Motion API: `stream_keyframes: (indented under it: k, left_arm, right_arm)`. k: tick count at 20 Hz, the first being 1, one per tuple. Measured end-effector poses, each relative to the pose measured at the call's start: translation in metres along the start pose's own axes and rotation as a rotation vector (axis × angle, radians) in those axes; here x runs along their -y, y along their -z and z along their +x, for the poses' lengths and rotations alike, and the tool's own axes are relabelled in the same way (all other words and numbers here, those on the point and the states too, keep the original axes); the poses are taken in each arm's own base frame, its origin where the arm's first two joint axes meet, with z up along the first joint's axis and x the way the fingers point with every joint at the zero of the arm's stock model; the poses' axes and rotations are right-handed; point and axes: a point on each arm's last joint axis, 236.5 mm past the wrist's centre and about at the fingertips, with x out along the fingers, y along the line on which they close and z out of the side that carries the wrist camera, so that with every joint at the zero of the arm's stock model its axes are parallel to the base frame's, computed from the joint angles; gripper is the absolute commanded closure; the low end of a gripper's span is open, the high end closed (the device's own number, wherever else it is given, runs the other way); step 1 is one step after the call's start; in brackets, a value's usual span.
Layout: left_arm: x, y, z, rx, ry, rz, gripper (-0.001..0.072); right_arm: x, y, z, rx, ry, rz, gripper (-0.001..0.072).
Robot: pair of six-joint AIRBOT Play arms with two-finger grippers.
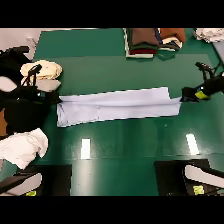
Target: Fold the shirts.
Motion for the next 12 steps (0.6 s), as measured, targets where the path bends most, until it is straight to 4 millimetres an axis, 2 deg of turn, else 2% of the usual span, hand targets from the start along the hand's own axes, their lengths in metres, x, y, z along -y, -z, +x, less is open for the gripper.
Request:
stream_keyframes:
  k: [2,3,4,5,7,8,10,11,12]
  left_arm:
    - [-0.007,-0.011,0.016,-0.016,0.0,-0.007,0.0681]
    - [-0.009,-0.015,0.022,-0.022,0.002,-0.012,0.0589]
    - [-0.01,-0.018,0.026,-0.026,0.004,-0.014,0.0304]
    - [-0.011,-0.02,0.029,-0.025,0.004,-0.017,0.0252]
    - [-0.011,-0.027,0.03,-0.02,0.008,-0.021,0.0275]
    - [-0.009,-0.031,0.028,-0.014,0.011,-0.022,0.0419]
    - [-0.005,-0.04,0.022,0.0,0.015,-0.018,0.0646]
    - [-0.003,-0.044,0.019,0.008,0.019,-0.016,0.0683]
    - [-0.001,-0.047,0.016,0.014,0.021,-0.013,0.0684]
  right_arm:
    - [-0.01,-0.022,0.009,0.009,-0.034,-0.004,0.0691]
    - [-0.016,-0.031,0.014,0.009,-0.047,-0.01,0.0581]
    - [-0.021,-0.04,0.018,0.013,-0.059,-0.018,0.0367]
    - [-0.025,-0.048,0.021,0.014,-0.065,-0.025,0.0299]
    - [-0.03,-0.062,0.024,0.026,-0.079,-0.033,0.0298]
    - [-0.031,-0.066,0.025,0.029,-0.082,-0.037,0.0299]
    - [-0.027,-0.07,0.023,0.036,-0.087,-0.049,0.0297]
    - [-0.02,-0.068,0.023,0.032,-0.086,-0.045,0.0223]
    - [-0.012,-0.064,0.023,0.026,-0.09,-0.037,0.0161]
